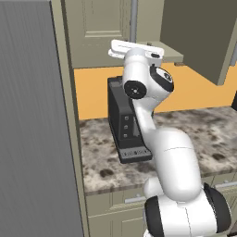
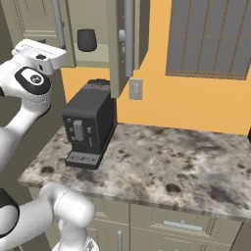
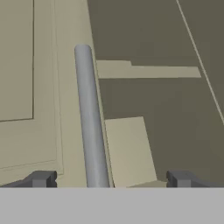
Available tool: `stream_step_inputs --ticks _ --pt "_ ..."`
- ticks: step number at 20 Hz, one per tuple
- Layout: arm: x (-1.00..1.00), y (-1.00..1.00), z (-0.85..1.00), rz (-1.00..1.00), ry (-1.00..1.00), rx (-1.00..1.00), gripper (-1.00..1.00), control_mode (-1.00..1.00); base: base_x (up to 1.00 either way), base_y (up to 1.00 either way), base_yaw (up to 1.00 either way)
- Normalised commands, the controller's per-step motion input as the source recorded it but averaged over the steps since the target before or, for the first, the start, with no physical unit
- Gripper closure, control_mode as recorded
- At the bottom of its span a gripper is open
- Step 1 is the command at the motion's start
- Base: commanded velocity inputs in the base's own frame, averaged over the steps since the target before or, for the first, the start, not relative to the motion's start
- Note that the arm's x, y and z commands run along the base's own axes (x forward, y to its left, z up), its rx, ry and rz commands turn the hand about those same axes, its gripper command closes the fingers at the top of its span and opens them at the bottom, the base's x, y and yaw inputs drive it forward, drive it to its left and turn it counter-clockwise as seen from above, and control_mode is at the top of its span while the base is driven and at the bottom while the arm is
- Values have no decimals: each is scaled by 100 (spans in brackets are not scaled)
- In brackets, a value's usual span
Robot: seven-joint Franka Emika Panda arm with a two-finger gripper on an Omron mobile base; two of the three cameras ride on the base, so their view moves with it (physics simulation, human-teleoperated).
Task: The dining table condiment station is running low on mustard. Refill the condiment station by opening the cabinet and taking the mustard from the cabinet and placing it on the dining table.
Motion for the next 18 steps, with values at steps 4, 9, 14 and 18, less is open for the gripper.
stream_step_inputs --ticks 4,9,14,18 --pt "34 1 10 5 0 0 -100 -100 0 0 0" --pt "39 0 6 7 0 0 -100 -100 0 0 0" --pt "52 0 5 9 0 0 -100 -100 0 0 0" --pt "43 0 3 9 0 0 -100 -100 0 0 0"
